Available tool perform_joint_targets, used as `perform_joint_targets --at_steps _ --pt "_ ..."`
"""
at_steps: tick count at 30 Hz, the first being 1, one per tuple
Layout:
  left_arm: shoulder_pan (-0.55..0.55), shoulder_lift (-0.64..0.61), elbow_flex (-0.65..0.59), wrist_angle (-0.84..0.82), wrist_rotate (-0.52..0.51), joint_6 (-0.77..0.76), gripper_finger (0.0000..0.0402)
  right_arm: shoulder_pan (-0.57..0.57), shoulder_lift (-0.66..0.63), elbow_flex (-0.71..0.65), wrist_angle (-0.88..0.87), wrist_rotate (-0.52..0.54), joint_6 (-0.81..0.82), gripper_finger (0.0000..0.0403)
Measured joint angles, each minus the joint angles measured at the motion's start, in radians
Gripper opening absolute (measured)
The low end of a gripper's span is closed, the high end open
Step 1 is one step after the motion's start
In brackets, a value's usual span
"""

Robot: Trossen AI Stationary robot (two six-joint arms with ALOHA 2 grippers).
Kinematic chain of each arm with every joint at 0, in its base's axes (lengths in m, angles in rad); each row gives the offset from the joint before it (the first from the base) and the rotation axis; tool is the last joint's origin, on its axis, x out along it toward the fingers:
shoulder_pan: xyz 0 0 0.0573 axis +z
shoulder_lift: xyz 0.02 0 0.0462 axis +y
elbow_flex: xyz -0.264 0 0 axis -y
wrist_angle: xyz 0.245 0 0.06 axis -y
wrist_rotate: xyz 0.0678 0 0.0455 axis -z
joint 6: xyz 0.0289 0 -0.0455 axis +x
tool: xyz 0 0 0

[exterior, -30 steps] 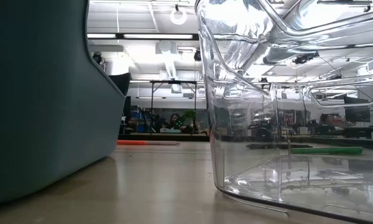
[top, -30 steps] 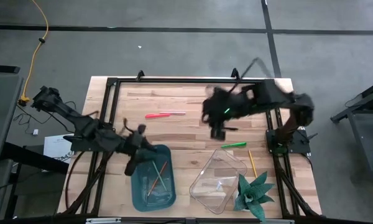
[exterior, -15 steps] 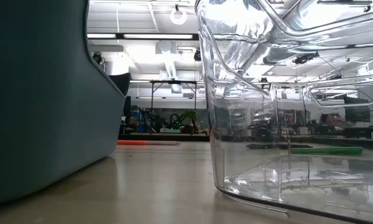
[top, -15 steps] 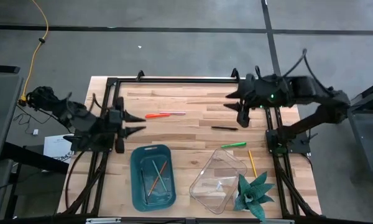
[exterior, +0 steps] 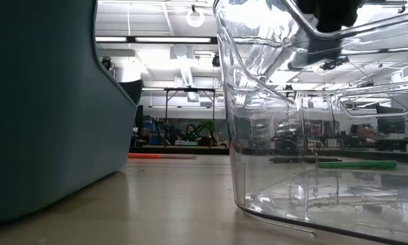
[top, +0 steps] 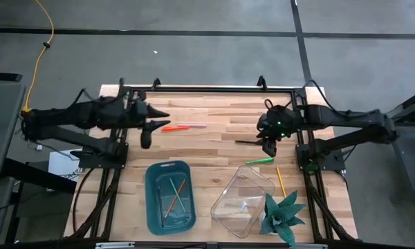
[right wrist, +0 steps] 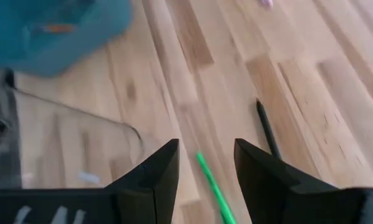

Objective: Sort pens & pencils
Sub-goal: Put the yellow pencil into the blue bin

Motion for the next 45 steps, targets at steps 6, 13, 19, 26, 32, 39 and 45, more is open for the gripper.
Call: perform_joint_targets --at_steps 6,13,19,26,32,39,45 --pt "0.236 0.073 0.0 -0.004 0.247 0.046 0.0097 -0.076 -0.058 -0.101 -0.158 -0.088 -0.044 0.0144" --pt "0.361 0.101 0.0 -0.012 0.353 0.088 0.0097 -0.058 -0.24 -0.203 -0.201 -0.084 0.285 0.0144" --pt "0.383 0.101 -0.017 -0.033 0.358 0.126 0.0097 0.075 -0.298 -0.245 -0.248 -0.056 0.611 0.0144" --pt "0.38 0.1 -0.043 -0.075 0.402 0.135 0.0097 0.301 -0.298 -0.274 -0.259 0.027 1.058 0.0144" --pt "0.38 0.098 -0.048 -0.084 0.413 0.138 0.0097 0.502 -0.248 -0.274 -0.365 0.12 1.375 0.0144" --pt "0.38 0.098 -0.048 -0.09 0.413 0.152 0.0097 0.633 -0.145 -0.274 -0.341 0.126 1.545 0.0144" --pt "0.38 0.104 -0.048 -0.097 0.412 0.152 0.0097 0.652 -0.089 -0.316 -0.236 0.125 1.598 0.0144"
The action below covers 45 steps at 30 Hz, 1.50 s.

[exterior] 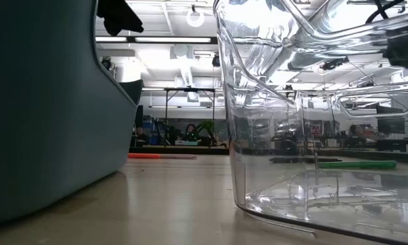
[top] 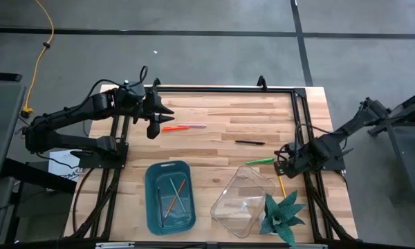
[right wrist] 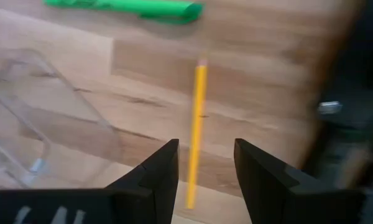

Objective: Sort pens & pencils
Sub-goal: Put the yellow pencil into the blue bin

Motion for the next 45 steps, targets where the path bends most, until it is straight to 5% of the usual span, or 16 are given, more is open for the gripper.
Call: perform_joint_targets --at_steps 4,14,29,45 --pt "0.0 0.0 0.0 -0.006 0.0 -0.005 0.0097 0.0 0.002 -0.099 0.186 -0.001 0.027 0.0144" --pt "0.0 0.0 0.0 -0.05 0.003 -0.027 0.0097 -0.003 0.001 -0.212 0.301 -0.01 0.099 0.0144" --pt "0.0 0.0 0.0 -0.051 0.0 -0.026 0.0097 -0.004 0.005 -0.256 0.313 -0.028 0.135 0.0143" --pt "0.0 0.0 0.0 -0.052 0.0 -0.024 0.0097 -0.209 0.047 -0.256 0.346 -0.079 -0.115 0.0122"
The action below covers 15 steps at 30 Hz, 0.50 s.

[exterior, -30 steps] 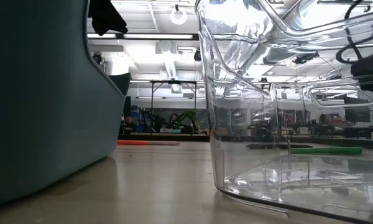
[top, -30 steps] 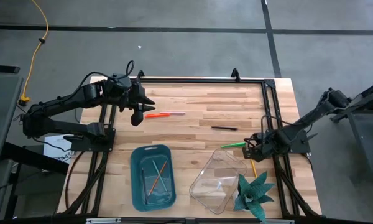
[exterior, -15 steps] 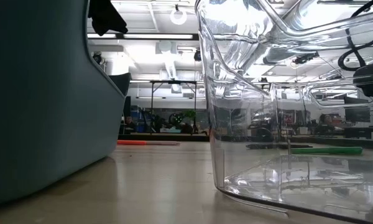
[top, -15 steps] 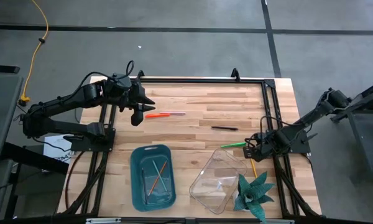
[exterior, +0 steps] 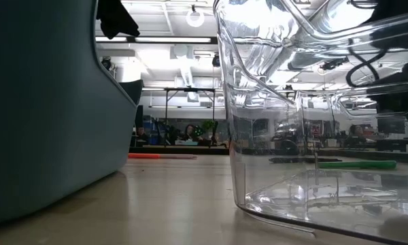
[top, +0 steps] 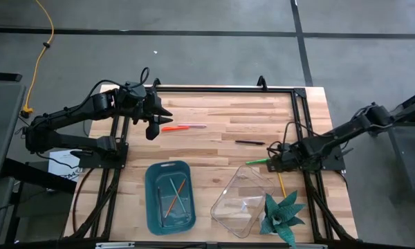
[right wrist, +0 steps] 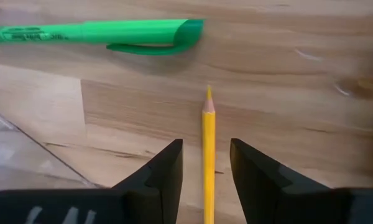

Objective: Sort pens & pencils
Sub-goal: Put the yellow pencil into the blue bin

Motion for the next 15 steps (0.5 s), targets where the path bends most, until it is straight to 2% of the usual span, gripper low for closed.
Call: perform_joint_targets --at_steps 8,15 --pt "0.0 0.0 0.0 -0.001 0.0 0.001 0.0097 -0.034 0.151 0.005 0.087 -0.037 -0.055 0.0122" --pt "0.0 0.0 0.0 -0.003 0.0 0.012 0.0097 -0.034 0.175 0.007 0.07 -0.048 -0.054 0.0122"
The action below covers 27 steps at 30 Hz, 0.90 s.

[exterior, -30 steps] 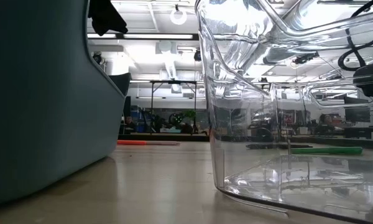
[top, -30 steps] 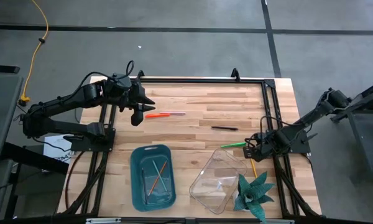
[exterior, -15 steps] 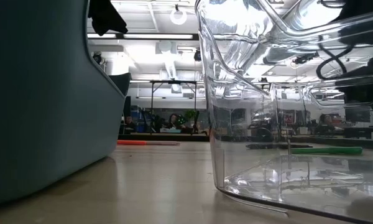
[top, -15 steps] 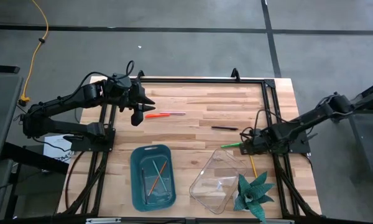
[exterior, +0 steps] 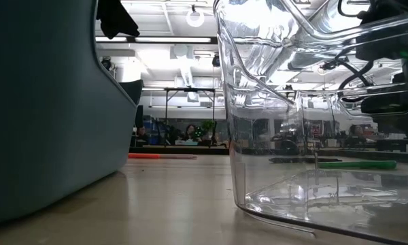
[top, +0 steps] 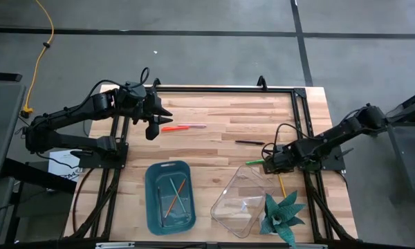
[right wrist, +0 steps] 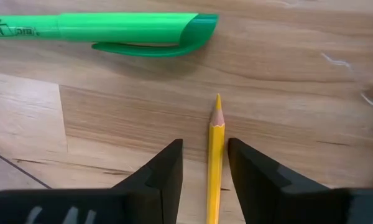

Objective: Sort pens & pencils
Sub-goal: Put the yellow pencil into the blue bin

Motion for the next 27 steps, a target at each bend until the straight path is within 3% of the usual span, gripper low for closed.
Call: perform_joint_targets --at_steps 8,20,27 --pt "0.0 0.0 0.0 0.0 0.0 0.013 0.0097 0.0 0.001 -0.001 -0.025 -0.006 0.019 0.0117" --pt "0.0 0.0 0.0 0.0 0.0 0.016 0.0097 0.0 0.001 -0.004 -0.044 -0.014 0.02 0.0015" --pt "0.0 0.0 0.0 0.0 0.0 0.016 0.0097 0.0 0.001 -0.003 -0.039 -0.009 0.024 0.0007"
